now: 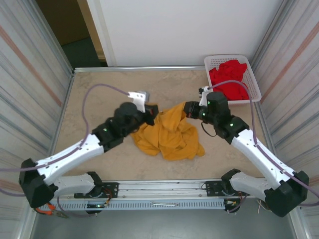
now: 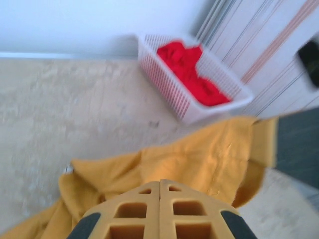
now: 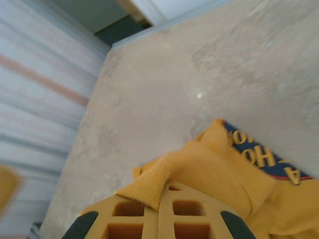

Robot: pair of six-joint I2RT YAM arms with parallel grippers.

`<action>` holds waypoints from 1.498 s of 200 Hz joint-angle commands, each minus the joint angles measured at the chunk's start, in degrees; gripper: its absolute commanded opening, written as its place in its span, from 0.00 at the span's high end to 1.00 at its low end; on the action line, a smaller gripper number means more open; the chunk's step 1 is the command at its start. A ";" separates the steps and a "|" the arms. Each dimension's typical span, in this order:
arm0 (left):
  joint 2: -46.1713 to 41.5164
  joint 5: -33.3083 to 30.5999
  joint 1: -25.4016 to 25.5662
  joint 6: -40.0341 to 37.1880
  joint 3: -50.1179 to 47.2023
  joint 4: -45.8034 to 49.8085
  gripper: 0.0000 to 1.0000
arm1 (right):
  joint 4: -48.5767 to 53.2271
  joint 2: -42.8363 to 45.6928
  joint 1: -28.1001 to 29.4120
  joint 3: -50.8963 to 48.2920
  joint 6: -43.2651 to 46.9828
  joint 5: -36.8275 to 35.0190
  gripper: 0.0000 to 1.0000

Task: Fold the inside-out t-shirt

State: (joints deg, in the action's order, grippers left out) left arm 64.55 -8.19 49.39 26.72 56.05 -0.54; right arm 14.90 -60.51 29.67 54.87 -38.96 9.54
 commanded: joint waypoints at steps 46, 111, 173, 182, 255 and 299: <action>3.45 4.92 4.27 -5.38 4.13 4.20 0.50 | 2.11 -0.58 0.30 7.19 0.12 4.45 1.00; 6.75 -8.00 14.69 -3.03 -2.65 -4.76 0.45 | 3.20 -0.62 9.79 7.22 0.20 -1.36 1.00; 6.52 -16.57 15.31 -0.16 -6.05 -5.40 0.45 | 2.34 -1.97 14.64 7.44 0.20 -3.81 1.00; 6.77 -17.12 15.21 0.16 -5.97 -4.95 0.45 | 2.15 -2.15 15.19 7.38 0.15 -3.98 1.00; 0.92 -16.69 12.17 0.60 -10.16 -0.46 1.00 | 4.31 -1.40 14.44 7.27 0.99 -8.79 1.00; -8.18 11.96 1.73 -0.99 -9.54 -4.47 1.00 | 5.48 -2.81 9.09 6.14 1.00 -9.36 1.00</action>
State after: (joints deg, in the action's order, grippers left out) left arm 61.47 -15.51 56.77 26.72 45.82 -1.98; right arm 20.05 -62.70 41.50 60.95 -38.74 3.03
